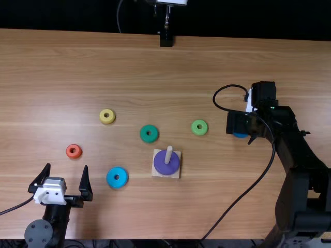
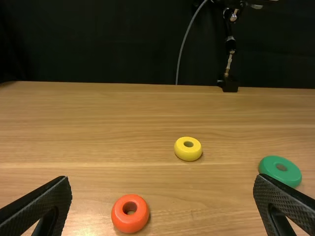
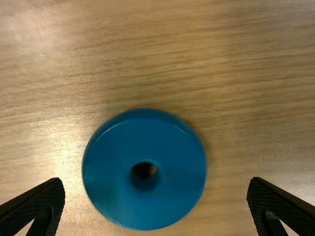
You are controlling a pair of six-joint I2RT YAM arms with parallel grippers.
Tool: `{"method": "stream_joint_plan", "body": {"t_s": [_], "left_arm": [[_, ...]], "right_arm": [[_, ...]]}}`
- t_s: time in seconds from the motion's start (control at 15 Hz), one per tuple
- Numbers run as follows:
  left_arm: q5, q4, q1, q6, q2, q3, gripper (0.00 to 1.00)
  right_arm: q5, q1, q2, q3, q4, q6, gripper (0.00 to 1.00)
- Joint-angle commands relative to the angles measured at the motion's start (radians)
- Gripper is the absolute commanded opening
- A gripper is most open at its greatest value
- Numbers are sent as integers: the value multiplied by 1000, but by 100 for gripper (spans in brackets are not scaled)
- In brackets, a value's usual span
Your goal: Build the Hanoi tower: stack the rings onto the peg from bottom to top in this color order: purple, dark blue, light blue, dark green, light green, yellow, orange.
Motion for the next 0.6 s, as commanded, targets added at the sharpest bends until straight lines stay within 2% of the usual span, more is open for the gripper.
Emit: {"method": "stream_joint_plan", "body": {"t_s": [0.0,0.2,0.4,0.53], "left_arm": [[8,-17,7,5,-12,-17,100],[8,-17,7,5,-12,-17,100],[8,-17,7,5,-12,-17,100],[8,-17,7,5,-12,-17,100]], "right_arm": [[-6,-10,25,-16,0,1,100],[-7,-10,34,-5,0,1,100],[-35,-10,35,-1,0,1,100],[-35,-9,37,-1,2,3,100]]}}
